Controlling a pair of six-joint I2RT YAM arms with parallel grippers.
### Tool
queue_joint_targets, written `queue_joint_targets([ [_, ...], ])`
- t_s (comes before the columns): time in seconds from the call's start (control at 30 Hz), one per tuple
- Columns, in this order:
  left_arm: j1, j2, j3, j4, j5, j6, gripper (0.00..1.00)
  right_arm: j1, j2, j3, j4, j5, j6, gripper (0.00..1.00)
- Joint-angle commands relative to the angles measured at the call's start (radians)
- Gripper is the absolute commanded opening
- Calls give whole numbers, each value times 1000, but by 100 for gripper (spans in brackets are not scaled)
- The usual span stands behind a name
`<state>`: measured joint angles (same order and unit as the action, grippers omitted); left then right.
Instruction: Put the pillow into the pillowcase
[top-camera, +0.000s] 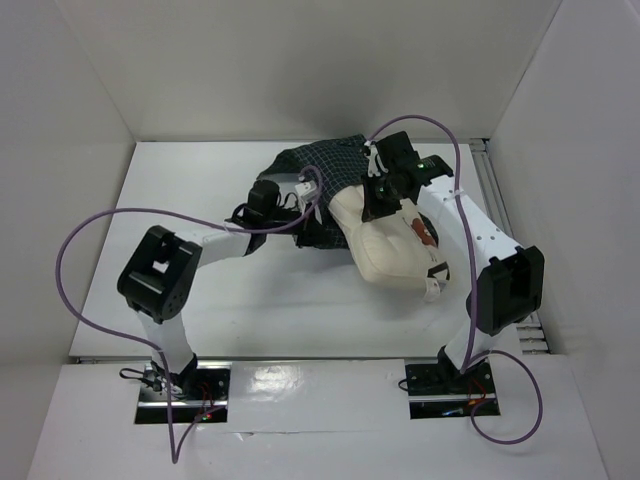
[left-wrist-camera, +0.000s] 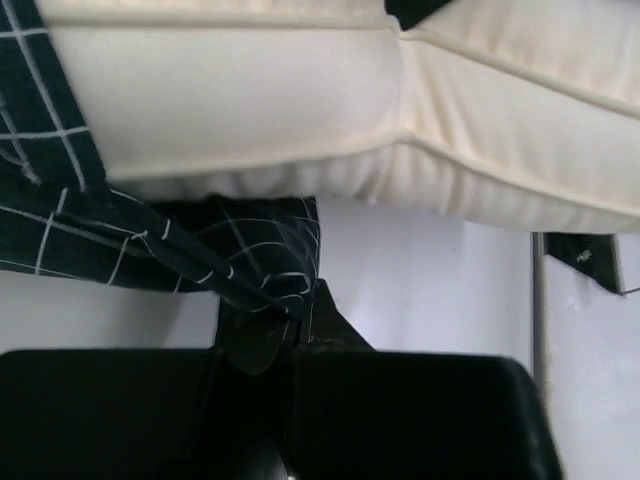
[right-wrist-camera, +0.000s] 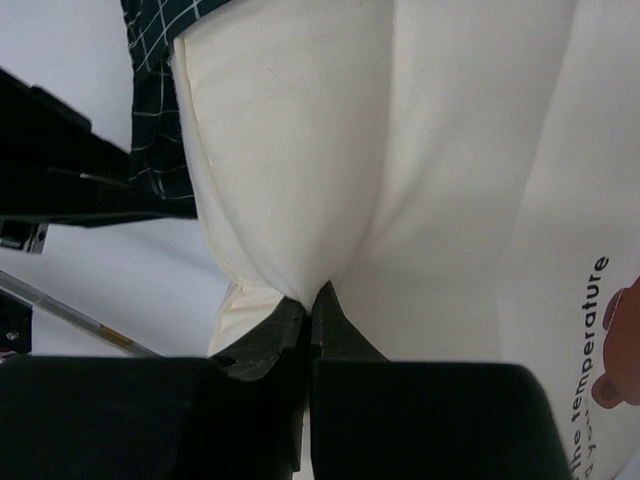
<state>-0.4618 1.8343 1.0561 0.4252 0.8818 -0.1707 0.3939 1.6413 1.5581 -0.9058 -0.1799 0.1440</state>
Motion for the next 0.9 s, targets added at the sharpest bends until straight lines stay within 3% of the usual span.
queue_joint_targets([
  [0.0, -12, -110, -83, 176, -99, -171, 0, -10, -24, 71, 87, -7, 23, 0],
  [0.13, -21, -159, -125, 218, -97, -378, 0, 0, -22, 120, 117, 47, 75, 0],
  [0.33, -31, -263, -227, 250, -18, -611, 0, 192, 38, 339, 45, 244, 117, 0],
  [0.47, -40, -375, -453, 410, -24, -740, 0, 278, 133, 133, 191, 208, 170, 0],
  [0.57, -40, -493, -589, 454, -35, -769, 0, 278, 219, 41, 263, 165, 192, 0],
  [0.7, -40, -598, -640, 442, -35, -794, 0, 263, 310, 37, 324, 145, 204, 0],
  [0.8, -18, -577, -543, 358, -23, -770, 0, 229, 348, 197, 263, 200, 204, 0],
  [0.87, -18, -529, -451, 261, -41, -661, 0, 169, 348, 297, 251, 226, 204, 0],
])
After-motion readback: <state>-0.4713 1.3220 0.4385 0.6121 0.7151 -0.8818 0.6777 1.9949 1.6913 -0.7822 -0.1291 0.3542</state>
